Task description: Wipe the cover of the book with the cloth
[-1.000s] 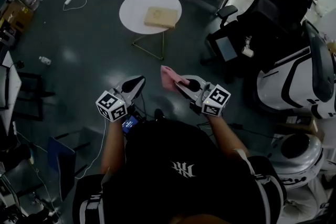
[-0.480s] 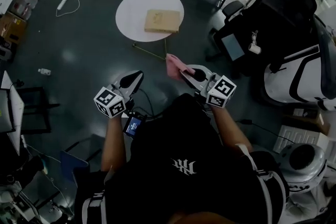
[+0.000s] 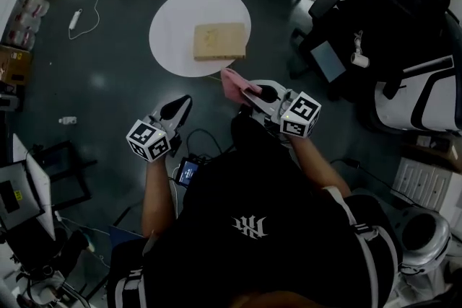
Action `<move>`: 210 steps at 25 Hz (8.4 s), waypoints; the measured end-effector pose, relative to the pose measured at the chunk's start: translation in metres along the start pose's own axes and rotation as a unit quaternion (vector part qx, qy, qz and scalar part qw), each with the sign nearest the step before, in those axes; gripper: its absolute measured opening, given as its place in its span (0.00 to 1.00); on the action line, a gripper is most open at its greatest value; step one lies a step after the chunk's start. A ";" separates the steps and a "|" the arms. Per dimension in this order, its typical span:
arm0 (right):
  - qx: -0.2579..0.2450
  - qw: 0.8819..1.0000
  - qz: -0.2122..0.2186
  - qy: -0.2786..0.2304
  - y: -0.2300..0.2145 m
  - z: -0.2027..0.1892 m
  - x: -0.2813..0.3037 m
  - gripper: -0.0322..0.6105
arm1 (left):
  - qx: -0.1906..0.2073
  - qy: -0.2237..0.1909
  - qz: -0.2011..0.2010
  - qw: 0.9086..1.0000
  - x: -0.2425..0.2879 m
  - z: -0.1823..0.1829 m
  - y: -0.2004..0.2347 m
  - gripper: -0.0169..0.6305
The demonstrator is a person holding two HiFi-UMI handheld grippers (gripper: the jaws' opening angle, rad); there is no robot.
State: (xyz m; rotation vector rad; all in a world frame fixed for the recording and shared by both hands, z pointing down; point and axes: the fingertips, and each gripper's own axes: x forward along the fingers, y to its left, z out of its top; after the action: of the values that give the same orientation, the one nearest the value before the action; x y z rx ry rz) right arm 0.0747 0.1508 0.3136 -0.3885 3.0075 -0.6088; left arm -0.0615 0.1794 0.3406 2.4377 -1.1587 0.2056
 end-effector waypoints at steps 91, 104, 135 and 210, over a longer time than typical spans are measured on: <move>-0.018 0.870 -0.349 0.347 -0.406 -0.185 0.220 0.07 | -0.141 0.369 -0.110 0.912 0.242 -0.157 0.328 0.25; -0.010 0.851 -0.403 0.338 -0.422 -0.178 0.144 0.07 | -0.132 0.372 -0.084 0.915 0.242 -0.157 0.321 0.25; 0.130 0.932 -0.255 0.222 -0.330 -0.166 0.300 0.07 | -0.130 0.361 -0.067 0.921 0.230 -0.157 0.323 0.23; -0.003 0.900 -0.240 0.363 -0.316 -0.214 0.297 0.07 | -0.088 0.375 -0.064 0.921 0.226 -0.157 0.322 0.23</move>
State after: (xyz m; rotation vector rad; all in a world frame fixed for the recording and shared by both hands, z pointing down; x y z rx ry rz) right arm -0.1589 -0.1259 0.6342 -1.1634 3.6168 -0.9565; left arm -0.1559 -0.0894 0.6533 1.9630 -0.6332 0.8629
